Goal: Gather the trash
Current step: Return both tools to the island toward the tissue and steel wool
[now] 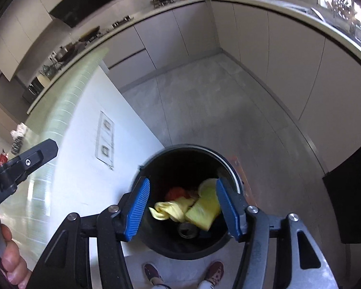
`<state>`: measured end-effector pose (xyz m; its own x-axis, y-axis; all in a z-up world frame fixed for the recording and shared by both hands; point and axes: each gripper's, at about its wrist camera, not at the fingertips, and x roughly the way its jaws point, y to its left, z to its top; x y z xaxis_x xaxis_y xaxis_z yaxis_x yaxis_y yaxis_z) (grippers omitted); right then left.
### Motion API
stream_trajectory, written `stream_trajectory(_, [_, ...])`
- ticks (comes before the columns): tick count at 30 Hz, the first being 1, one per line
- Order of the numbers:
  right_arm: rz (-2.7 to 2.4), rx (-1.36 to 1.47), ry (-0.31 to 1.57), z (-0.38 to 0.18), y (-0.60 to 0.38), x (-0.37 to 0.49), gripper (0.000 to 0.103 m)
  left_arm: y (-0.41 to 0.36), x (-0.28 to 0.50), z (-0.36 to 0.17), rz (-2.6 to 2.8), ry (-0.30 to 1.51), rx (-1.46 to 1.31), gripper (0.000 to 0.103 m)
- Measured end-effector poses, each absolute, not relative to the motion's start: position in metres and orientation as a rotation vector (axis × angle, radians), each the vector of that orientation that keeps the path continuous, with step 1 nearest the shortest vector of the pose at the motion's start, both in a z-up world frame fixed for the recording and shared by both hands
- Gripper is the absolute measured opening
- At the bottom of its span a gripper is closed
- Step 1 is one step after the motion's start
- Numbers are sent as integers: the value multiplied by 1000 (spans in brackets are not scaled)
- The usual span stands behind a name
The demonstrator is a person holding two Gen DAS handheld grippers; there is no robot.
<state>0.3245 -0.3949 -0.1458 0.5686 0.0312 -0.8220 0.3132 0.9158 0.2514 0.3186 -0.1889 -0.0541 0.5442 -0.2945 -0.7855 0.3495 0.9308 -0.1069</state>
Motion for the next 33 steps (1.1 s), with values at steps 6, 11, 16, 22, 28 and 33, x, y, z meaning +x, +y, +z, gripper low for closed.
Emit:
stream_trajectory(6, [-110, 363, 896, -100, -331, 333, 60, -120, 316, -26, -345, 882, 24, 67])
stream_trajectory(11, [-49, 325, 866, -71, -253, 346, 65, -52, 319, -14, -297, 849, 7, 70])
stream_trajectory(16, [15, 281, 845, -56, -167, 366, 67, 32, 327, -9, -229, 821, -24, 71])
stream_trajectory(22, [102, 266, 848, -59, -54, 402, 68, 127, 349, -10, -116, 804, -39, 72])
stream_trajectory(28, [175, 236, 862, -61, 30, 441, 69, 187, 381, -17, -26, 813, -53, 72])
stream_trajectory(33, [219, 204, 869, -63, 74, 479, 72, 225, 412, -24, 26, 809, -90, 72])
